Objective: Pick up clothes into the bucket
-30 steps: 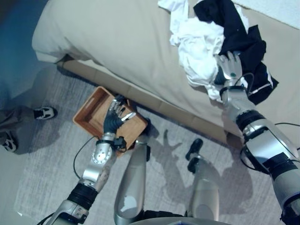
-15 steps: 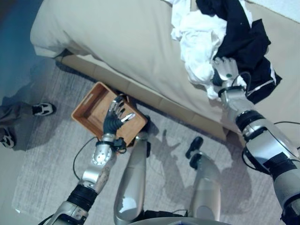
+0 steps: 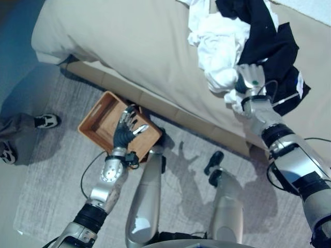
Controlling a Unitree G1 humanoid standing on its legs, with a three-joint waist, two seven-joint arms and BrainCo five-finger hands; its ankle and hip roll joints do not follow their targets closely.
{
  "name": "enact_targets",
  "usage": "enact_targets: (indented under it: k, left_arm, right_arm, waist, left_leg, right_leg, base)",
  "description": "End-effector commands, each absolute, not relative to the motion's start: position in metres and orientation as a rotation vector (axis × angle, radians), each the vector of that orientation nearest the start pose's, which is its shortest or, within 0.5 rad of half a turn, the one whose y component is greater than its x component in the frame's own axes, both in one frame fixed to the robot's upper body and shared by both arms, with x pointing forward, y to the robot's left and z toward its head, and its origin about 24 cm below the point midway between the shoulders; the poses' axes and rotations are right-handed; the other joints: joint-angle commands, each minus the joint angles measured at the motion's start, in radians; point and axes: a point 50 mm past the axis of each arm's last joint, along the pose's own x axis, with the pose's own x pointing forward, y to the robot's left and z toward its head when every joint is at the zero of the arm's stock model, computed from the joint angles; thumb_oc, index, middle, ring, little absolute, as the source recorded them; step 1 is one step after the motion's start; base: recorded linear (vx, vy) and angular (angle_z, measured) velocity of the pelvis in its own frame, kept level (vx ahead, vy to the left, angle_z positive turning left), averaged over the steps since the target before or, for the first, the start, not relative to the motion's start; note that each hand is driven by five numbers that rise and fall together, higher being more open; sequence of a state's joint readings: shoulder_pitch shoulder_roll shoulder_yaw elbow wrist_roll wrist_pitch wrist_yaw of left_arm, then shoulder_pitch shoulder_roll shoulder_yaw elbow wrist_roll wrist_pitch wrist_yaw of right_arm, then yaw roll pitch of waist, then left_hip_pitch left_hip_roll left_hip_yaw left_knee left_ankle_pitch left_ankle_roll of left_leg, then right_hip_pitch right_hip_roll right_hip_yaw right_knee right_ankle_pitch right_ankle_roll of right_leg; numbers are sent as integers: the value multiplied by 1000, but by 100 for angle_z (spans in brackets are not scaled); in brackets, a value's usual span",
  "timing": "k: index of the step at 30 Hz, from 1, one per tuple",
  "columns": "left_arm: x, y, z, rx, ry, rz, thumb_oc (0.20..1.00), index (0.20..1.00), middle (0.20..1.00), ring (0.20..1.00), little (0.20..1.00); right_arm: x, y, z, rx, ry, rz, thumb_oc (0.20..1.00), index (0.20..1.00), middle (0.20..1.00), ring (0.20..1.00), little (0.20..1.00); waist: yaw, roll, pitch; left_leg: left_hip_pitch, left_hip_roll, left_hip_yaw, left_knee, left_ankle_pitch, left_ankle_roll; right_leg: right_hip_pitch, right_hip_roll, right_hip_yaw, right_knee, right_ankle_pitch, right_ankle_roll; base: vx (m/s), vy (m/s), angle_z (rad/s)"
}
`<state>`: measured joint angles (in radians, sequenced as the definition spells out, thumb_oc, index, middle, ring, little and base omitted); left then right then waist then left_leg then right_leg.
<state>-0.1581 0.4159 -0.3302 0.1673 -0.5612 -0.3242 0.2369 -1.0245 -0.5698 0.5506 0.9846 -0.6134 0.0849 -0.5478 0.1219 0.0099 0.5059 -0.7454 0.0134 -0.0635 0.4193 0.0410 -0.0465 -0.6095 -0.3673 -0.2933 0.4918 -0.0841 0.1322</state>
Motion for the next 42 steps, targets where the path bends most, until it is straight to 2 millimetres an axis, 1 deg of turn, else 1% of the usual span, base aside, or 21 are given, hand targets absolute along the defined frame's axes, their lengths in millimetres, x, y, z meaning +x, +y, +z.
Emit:
enact_targets:
  k: [1, 2, 4, 5, 6, 10, 14, 17, 19, 20, 21, 23, 27, 32, 33, 35, 41, 42]
  left_arm:
    - [268, 178, 80, -141, -278, -10, 1000, 1000, 1000, 1000, 1000]
    - [268, 178, 80, -141, -278, -10, 1000, 1000, 1000, 1000, 1000]
    - [268, 177, 80, -140, -276, -21, 1000, 1000, 1000, 1000, 1000]
    - [268, 177, 80, -140, -277, -24, 1000, 1000, 1000, 1000, 1000]
    - [268, 177, 80, -143, -276, -26, 1000, 1000, 1000, 1000, 1000]
    - [267, 176, 78, -150, -262, -20, 1000, 1000, 1000, 1000, 1000]
    - [265, 178, 77, -147, -261, -5, 1000, 1000, 1000, 1000, 1000]
    - [265, 180, 77, -149, -268, 14, 1000, 1000, 1000, 1000, 1000]
    - [265, 182, 78, -153, -275, 27, 1000, 1000, 1000, 1000, 1000]
    - [265, 183, 78, -155, -277, 37, 1000, 1000, 1000, 1000, 1000]
    - [265, 183, 78, -155, -277, 36, 1000, 1000, 1000, 1000, 1000]
    - [264, 183, 76, -153, -269, 37, 1000, 1000, 1000, 1000, 1000]
    - [264, 183, 74, -146, -260, 24, 1000, 1000, 1000, 1000, 1000]
    - [262, 186, 72, -140, -248, 25, 1000, 1000, 1000, 1000, 1000]
    - [261, 186, 72, -140, -248, 25, 1000, 1000, 1000, 1000, 1000]
    - [260, 189, 71, -132, -247, 35, 1000, 1000, 1000, 1000, 1000]
    - [258, 191, 68, -126, -232, 39, 1000, 1000, 1000, 1000, 1000]
    - [258, 191, 68, -126, -232, 39, 1000, 1000, 1000, 1000, 1000]
  right_arm:
    - [395, -250, 236, -1404, -428, -643, 200, 200, 200, 200, 200]
    - [395, -250, 236, -1404, -428, -644, 200, 200, 200, 200, 200]
    - [395, -258, 236, -1400, -393, -667, 200, 200, 200, 200, 200]
    - [395, -263, 235, -1389, -368, -679, 373, 373, 373, 373, 373]
    - [395, -266, 235, -1383, -349, -689, 1000, 1000, 1000, 1000, 1000]
    - [395, -275, 234, -1345, -288, -729, 1000, 1000, 1000, 1000, 1000]
    - [395, -271, 235, -1296, -312, -739, 1000, 1000, 1000, 1000, 1000]
    - [394, -258, 242, -1240, -416, -727, 1000, 1000, 1000, 1000, 1000]
    - [390, -244, 251, -1181, -522, -709, 1000, 1000, 1000, 1000, 1000]
    - [385, -234, 257, -1137, -602, -704, 1000, 1000, 1000, 1000, 1000]
    - [385, -235, 257, -1137, -601, -705, 1000, 1000, 1000, 1000, 1000]
    - [382, -229, 257, -1105, -634, -699, 1000, 1000, 1000, 1000, 1000]
    - [389, -218, 251, -1243, -611, -600, 1000, 1000, 1000, 1000, 1000]
    - [390, -194, 245, -1387, -659, -452, 1000, 1000, 1000, 1000, 1000]
    - [390, -193, 245, -1388, -659, -452, 1000, 1000, 1000, 1000, 1000]
    - [387, -177, 241, -1423, -711, -371, 1000, 1000, 1000, 1000, 1000]
    - [379, -143, 237, -1443, -826, -223, 1000, 1000, 1000, 1000, 1000]
    - [379, -143, 237, -1443, -826, -223, 1000, 1000, 1000, 1000, 1000]
  waist:
    - [4, -14, 14]
    - [4, -14, 14]
    - [6, -14, 14]
    - [6, -14, 14]
    - [6, -13, 14]
    - [6, -9, 14]
    - [5, -9, 14]
    - [-2, -13, 14]
    - [-6, -17, 14]
    - [-9, -19, 14]
    - [-8, -19, 14]
    - [-8, -22, 14]
    - [3, -28, 14]
    - [3, -30, 14]
    - [3, -30, 14]
    - [2, -33, 14]
    - [4, -40, 14]
    - [4, -40, 14]
  left_leg:
    - [35, 28, 41, 53, -102, 27]
    - [36, 29, 41, 53, -102, 27]
    - [34, 27, 43, 54, -101, 27]
    - [32, 25, 43, 55, -101, 27]
    - [29, 24, 43, 57, -101, 28]
    - [24, 24, 46, 47, -95, 28]
    - [28, 25, 48, 40, -94, 30]
    - [28, 25, 49, 42, -96, 31]
    - [29, 26, 47, 40, -96, 31]
    - [29, 27, 49, 37, -97, 31]
    - [30, 26, 49, 37, -97, 31]
    - [30, 27, 50, 35, -97, 32]
    - [30, 28, 50, 33, -97, 33]
    - [27, 31, 51, 32, -97, 32]
    - [28, 31, 51, 31, -96, 32]
    - [28, 32, 53, 31, -97, 33]
    - [28, 36, 54, 27, -95, 33]
    - [28, 36, 54, 27, -95, 33]
  right_leg:
    - [88, -38, -12, -40, 86, 46]
    - [88, -38, -11, -40, 86, 46]
    - [88, -37, -12, -43, 88, 45]
    - [88, -38, -12, -45, 89, 45]
    - [85, -37, -13, -44, 89, 45]
    - [80, -37, -14, -50, 93, 46]
    - [79, -36, -15, -51, 97, 47]
    - [80, -36, -15, -52, 98, 49]
    - [80, -36, -16, -54, 101, 51]
    - [82, -37, -18, -57, 103, 53]
    - [82, -37, -18, -57, 104, 53]
    - [86, -37, -20, -63, 106, 54]
    - [88, -37, -24, -66, 108, 54]
    - [84, -37, -25, -64, 109, 55]
    - [84, -37, -25, -64, 109, 55]
    - [84, -36, -26, -64, 108, 55]
    - [81, -35, -27, -67, 111, 56]
    - [81, -35, -27, -67, 111, 56]
  base:
    - [0, 0, 0]
    - [-14, 4, -4]
    - [-16, 6, -4]
    - [0, 0, 0]
    - [0, 0, 0]
    - [0, 0, 0]
    - [0, 0, 0]
    - [0, 0, 0]
    - [0, 0, 0]
    - [0, 0, 0]
    - [0, 0, 0]
    - [0, 0, 0]
    - [0, 0, 0]
    - [0, 0, 0]
    - [0, 0, 0]
    - [0, 0, 0]
    - [0, 0, 0]
    - [0, 0, 0]
